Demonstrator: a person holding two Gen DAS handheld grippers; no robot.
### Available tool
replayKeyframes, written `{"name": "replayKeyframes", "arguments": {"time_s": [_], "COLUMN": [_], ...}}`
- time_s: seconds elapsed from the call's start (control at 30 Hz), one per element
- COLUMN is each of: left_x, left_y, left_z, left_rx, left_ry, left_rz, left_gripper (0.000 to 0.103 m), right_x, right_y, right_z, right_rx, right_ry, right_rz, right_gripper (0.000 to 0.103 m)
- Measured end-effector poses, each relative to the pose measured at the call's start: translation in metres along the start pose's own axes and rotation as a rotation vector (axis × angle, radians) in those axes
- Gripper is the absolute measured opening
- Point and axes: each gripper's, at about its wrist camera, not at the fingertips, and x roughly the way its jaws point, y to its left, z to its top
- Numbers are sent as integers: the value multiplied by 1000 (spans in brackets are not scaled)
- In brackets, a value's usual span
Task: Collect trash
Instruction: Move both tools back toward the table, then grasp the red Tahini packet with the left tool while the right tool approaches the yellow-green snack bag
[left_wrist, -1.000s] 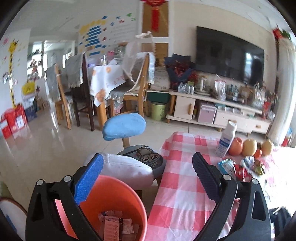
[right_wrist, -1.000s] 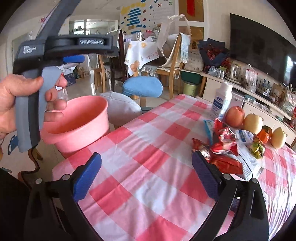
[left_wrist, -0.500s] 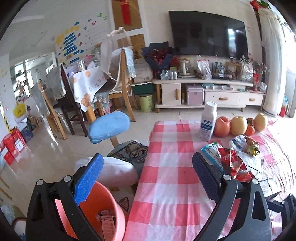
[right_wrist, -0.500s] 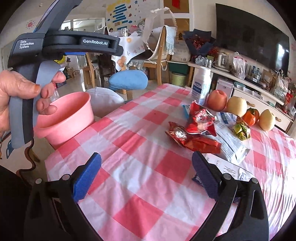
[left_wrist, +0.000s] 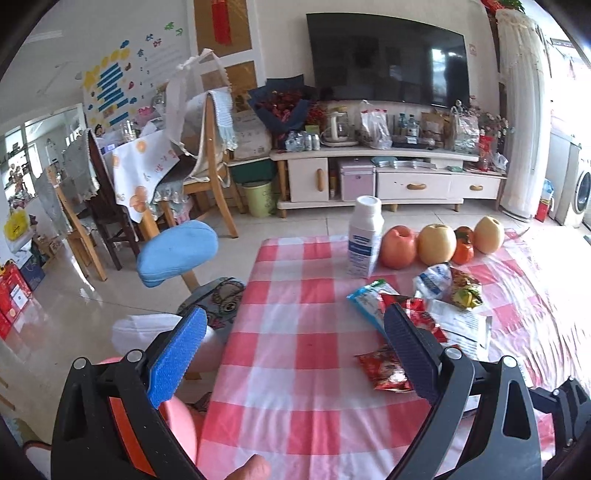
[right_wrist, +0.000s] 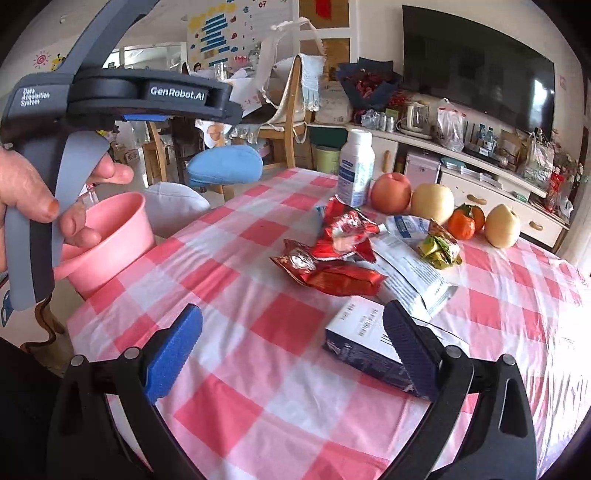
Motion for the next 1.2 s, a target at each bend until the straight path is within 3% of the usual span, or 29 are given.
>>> {"name": "replayKeyframes", "arguments": {"time_s": [0.4,0.63,0.87,1.2], "left_x": [13,29,65,105], "left_y": [-35,-55,-66,-88], "left_z": [4,4,-4,-6], "left_rx": [0,-7,-87,-93], "left_ry": [49,127,264,345], "left_rz": [-57,-91,-161,-163], "left_gripper": [96,96,96,95], "right_x": [-14,-18,-14,4], "right_y": [-41,-78,-106,-164], "right_z": [0,0,-1,-5], "right_rx": [46,132,187,346], "right_ry": [1,8,28,64], "right_rz": [-2,6,13,26], "right_gripper": [99,99,99,99]}}
